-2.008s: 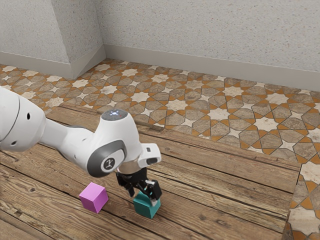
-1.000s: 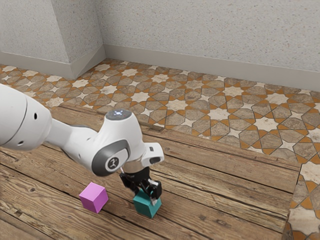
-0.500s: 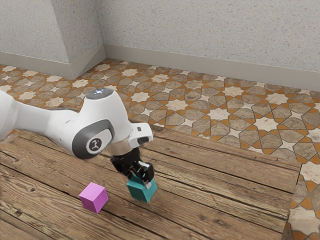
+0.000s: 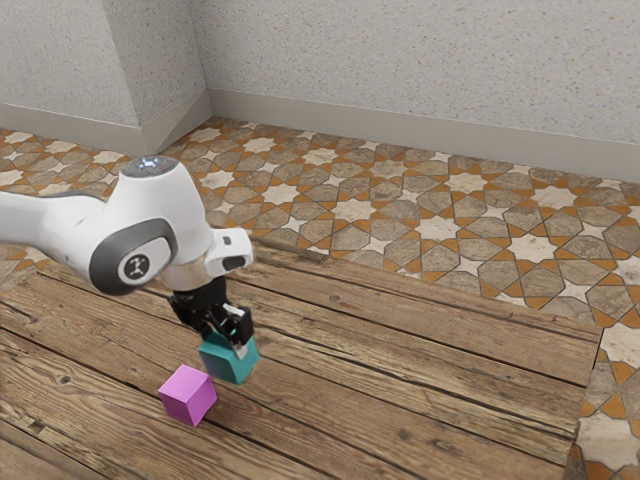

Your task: Pick up the blue block with one arm, and put the blue block on the pink block with one arm

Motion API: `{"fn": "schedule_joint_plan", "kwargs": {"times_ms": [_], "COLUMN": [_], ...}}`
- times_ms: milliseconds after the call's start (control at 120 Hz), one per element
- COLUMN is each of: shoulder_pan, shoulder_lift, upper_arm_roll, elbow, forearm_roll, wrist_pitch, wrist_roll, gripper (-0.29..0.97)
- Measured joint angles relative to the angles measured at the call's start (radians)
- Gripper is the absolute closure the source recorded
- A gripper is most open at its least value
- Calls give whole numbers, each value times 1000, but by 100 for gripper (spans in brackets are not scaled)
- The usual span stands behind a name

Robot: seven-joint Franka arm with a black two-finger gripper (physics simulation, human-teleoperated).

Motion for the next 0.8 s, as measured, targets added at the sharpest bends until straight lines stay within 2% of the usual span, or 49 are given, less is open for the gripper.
{"fn": "schedule_joint_plan", "kwargs": {"times_ms": [450,800], "shoulder_pan": [-12,-11], "shoulder_lift": [-71,-105], "upper_arm_roll": [110,125], "elbow": [-39,-75], "forearm_roll": [109,144], "wrist_pitch": [-43,-55], "wrist_roll": [-2,-2], "gripper": [35,35]}}
